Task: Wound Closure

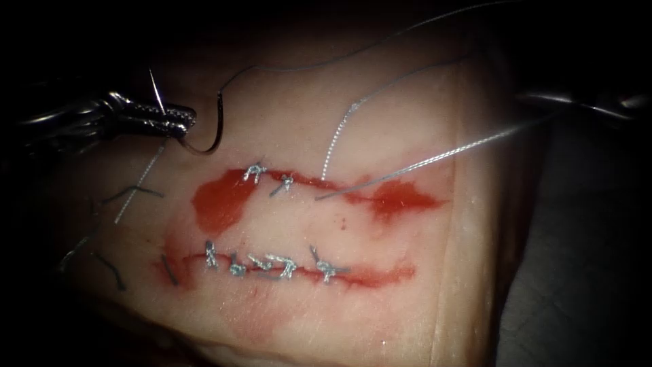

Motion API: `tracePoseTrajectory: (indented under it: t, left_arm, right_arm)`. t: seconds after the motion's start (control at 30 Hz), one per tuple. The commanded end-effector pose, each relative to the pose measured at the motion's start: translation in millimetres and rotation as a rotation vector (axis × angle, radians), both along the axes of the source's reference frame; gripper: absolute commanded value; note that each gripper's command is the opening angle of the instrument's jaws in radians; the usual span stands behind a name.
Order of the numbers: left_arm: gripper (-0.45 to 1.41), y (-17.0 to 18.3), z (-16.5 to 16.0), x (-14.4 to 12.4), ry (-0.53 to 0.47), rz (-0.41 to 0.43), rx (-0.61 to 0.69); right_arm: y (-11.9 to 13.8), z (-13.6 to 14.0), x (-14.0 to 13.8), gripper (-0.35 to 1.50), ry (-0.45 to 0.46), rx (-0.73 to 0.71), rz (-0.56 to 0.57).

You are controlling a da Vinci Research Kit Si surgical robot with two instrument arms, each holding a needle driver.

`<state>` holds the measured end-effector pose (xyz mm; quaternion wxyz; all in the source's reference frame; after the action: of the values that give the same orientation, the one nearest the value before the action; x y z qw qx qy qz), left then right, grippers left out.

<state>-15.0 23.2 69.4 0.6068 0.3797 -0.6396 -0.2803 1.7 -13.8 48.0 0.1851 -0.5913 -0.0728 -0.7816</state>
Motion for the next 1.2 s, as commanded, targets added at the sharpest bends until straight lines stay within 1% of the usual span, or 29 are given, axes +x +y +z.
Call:
tracePoseTrajectory:
  t: [0.03, 0.2, 0.27, 0.33, 0.53, 0.6, 0.67, 0.7, 0.8, 0.83, 0.87, 0.97, 1.03, 1.07, 1.13, 1.17, 1.2]
  left_arm:
    - [-0.45, 0.2, 0.5, -0.5, 0.000, 0.000, -0.002]
    - [-0.45, 0.2, 0.5, -0.5, 0.000, 0.000, -0.002]
    - [-0.45, 0.2, 0.5, -0.5, 0.000, 0.000, -0.002]
    - [-0.45, 0.2, 0.6, -0.5, 0.000, 0.000, -0.002]
    - [-0.45, 0.2, 0.6, -0.6, 0.001, 0.000, 0.003]
    - [-0.45, 0.2, 0.6, -0.6, 0.001, 0.000, 0.003]
    - [-0.45, 0.2, 0.6, -0.6, 0.001, -0.001, 0.003]
    - [-0.45, 0.2, 0.6, -0.6, 0.001, -0.001, 0.003]
    - [-0.45, 0.2, 0.6, -0.6, 0.001, -0.001, 0.003]
    - [-0.45, 0.1, 0.6, -0.6, 0.001, -0.001, 0.003]
    - [-0.45, 0.1, 0.6, -0.6, 0.001, -0.001, 0.003]
    - [-0.45, 0.1, 0.6, -0.7, 0.001, -0.001, 0.003]
    - [-0.45, 0.1, 0.5, -0.7, 0.002, -0.002, 0.003]
    - [-0.45, 0.1, 0.5, -0.7, 0.002, -0.002, 0.003]
    - [-0.45, 0.1, 0.5, -0.7, 0.002, -0.002, 0.003]
    - [-0.45, 0.1, 0.5, -0.8, 0.000, 0.000, 0.003]
    - [-0.45, 0.1, 0.5, -0.8, 0.000, 0.000, 0.003]
  right_arm:
    - [-1.0, 0.0, 2.5, 1.08, 0.066, -0.015, -0.025]
    - [-2.5, -1.5, 4.5, 1.06, 0.203, -0.009, -0.076]
    - [-3.4, -2.2, 5.2, 1.22, 0.220, 0.027, -0.066]
    - [-4.1, -2.8, 5.8, 1.17, 0.229, 0.073, -0.049]
    - [-6.3, -4.3, 8.4, 1.13, 0.274, 0.160, -0.038]
    - [-7.0, -4.2, 9.3, 1.01, 0.291, 0.170, -0.048]
    - [-7.8, -3.6, 10.3, 0.91, 0.298, 0.179, -0.060]
    - [-8.1, -3.3, 10.7, 0.91, 0.301, 0.185, -0.063]
    - [-9.0, -1.8, 12.1, 1.01, 0.290, 0.196, -0.096]
    - [-9.1, -1.3, 12.5, 1.10, 0.285, 0.196, -0.114]
    - [-9.3, -0.7, 12.9, 1.13, 0.282, 0.196, -0.137]
    - [-9.6, 1.3, 14.0, 1.18, 0.289, 0.182, -0.180]
    - [-9.7, 2.7, 14.5, 1.13, 0.297, 0.168, -0.198]
    - [-9.8, 3.3, 14.7, 1.15, 0.297, 0.162, -0.201]
    - [-10.0, 4.8, 15.1, 1.10, 0.287, 0.161, -0.200]
    - [-10.2, 5.4, 15.3, 1.01, 0.271, 0.157, -0.196]
    - [-10.3, 5.9, 15.5, 0.83, 0.249, 0.156, -0.196]
